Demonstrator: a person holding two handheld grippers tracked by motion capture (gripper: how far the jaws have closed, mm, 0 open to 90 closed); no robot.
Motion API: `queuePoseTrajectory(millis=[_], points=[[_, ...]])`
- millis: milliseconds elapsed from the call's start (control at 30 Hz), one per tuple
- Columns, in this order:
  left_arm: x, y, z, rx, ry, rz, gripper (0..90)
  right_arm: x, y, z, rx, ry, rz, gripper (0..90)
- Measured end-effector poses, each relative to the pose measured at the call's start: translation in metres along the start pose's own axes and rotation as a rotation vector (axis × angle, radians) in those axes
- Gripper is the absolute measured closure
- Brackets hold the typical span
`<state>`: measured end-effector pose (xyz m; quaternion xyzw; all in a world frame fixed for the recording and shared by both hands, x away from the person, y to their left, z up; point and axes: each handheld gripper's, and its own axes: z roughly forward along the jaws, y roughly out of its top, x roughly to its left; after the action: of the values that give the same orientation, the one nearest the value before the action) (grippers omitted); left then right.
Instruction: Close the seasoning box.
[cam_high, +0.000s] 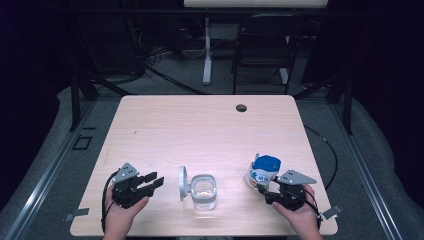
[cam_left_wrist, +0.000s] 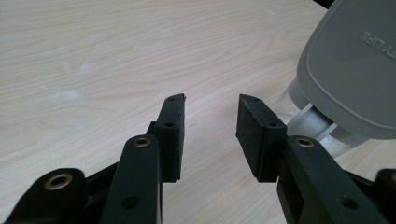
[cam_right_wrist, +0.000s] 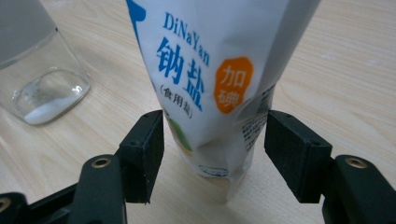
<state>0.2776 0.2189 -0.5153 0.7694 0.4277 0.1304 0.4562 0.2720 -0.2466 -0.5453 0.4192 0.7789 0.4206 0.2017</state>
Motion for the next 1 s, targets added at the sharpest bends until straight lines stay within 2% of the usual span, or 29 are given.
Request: queuePoseTrajectory(millis=[367, 667, 1000], points=[[0.001, 0.000, 0.000, 0.005, 0.004, -0.002, 62.5, -0.003, 0.002, 0.009, -0.024, 0.030, -0.024, 32.5], [0.001, 0.000, 0.000, 0.002, 0.004, -0.004, 62.5, -0.004, 0.002, 0.018, 0.001, 0.034, -0.047, 31.0], [0.002, 0.000, 0.000, 0.001, 0.005, -0.005, 62.5, -0.005, 0.001, 0.027, 0.003, 0.041, -0.038, 31.3]])
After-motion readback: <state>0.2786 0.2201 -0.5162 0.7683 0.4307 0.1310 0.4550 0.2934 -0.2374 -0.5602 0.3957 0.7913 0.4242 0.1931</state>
